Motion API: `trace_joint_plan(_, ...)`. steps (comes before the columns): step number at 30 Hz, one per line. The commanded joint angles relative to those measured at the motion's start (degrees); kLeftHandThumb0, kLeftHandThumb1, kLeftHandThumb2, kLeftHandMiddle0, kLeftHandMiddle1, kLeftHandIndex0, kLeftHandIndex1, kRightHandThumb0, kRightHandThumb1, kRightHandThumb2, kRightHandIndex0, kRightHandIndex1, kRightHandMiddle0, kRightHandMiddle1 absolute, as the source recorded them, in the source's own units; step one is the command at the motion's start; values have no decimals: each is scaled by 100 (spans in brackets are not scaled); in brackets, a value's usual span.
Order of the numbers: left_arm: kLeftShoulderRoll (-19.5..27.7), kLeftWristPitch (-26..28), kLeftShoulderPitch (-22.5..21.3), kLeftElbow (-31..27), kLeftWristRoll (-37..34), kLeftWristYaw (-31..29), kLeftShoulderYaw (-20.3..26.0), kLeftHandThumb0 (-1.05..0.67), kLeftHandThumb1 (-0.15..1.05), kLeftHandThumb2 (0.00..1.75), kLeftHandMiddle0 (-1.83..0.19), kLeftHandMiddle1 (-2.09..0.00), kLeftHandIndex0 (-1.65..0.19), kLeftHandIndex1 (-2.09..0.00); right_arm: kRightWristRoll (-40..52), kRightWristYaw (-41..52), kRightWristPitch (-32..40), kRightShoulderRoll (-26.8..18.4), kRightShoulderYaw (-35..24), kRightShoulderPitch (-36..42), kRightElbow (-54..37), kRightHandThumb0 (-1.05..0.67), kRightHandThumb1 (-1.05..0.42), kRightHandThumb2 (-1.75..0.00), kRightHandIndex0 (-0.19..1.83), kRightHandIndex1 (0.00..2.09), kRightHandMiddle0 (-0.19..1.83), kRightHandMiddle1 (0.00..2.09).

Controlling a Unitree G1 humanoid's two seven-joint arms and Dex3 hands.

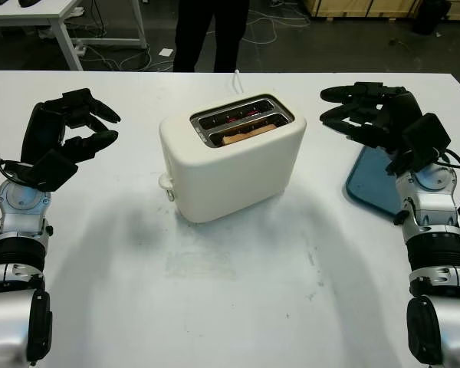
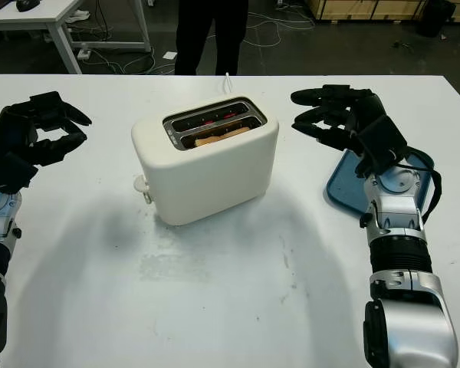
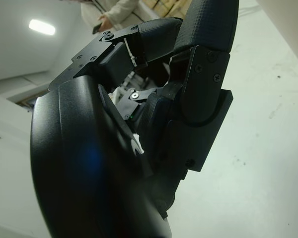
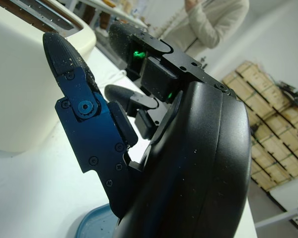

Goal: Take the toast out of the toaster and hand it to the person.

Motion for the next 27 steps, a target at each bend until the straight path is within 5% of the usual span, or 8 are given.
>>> trace_joint_plan(1, -32, -67, -27, 32, -32, -3, -9, -105, 92, 26, -84, -120, -78, -106, 11, -18, -142, 2, -6, -52, 18, -67, -66, 0, 74, 86, 101, 14)
trace_joint_plan(27, -26, -104, -22, 51, -47, -29, -2, -105, 92, 26, -84, -118, -80, -102, -12, -41, -120, 3, 4, -29, -13, -66, -66, 0, 72, 86, 99, 15)
